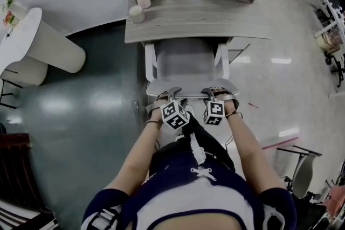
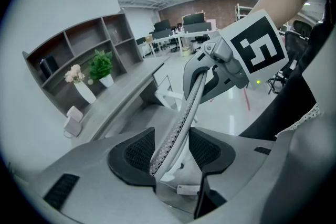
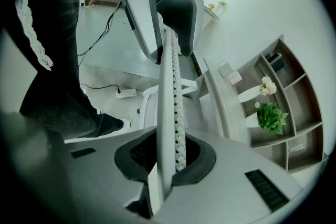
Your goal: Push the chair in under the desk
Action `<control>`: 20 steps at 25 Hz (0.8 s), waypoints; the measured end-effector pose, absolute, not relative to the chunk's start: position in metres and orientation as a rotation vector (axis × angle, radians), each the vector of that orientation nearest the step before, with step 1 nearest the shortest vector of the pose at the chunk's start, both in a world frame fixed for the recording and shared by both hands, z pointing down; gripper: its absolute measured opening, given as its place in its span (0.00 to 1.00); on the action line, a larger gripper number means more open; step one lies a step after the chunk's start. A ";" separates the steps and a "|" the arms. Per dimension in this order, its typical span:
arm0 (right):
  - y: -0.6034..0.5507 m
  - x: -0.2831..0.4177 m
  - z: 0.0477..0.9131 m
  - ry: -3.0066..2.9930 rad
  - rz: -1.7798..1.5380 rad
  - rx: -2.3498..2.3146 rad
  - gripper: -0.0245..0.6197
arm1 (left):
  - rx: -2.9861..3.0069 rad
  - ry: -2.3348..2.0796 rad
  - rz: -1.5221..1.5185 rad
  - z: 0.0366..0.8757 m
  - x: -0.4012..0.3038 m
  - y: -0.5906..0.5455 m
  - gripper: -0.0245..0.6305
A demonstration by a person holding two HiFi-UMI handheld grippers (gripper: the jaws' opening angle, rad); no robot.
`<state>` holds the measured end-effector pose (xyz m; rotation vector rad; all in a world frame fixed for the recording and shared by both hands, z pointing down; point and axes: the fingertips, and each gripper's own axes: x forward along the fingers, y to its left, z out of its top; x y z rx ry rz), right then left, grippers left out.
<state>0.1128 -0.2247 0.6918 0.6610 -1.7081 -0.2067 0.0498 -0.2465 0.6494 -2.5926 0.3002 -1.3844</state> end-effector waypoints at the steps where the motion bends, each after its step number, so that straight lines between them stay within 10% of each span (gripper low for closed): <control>1: -0.227 0.114 0.692 -1.706 -0.208 0.661 0.09 | -2.592 0.301 -1.383 0.649 0.050 -0.249 0.36; 20: -0.253 0.123 0.692 -1.684 -0.243 0.664 0.08 | -2.581 0.303 -1.365 0.647 0.059 -0.273 0.36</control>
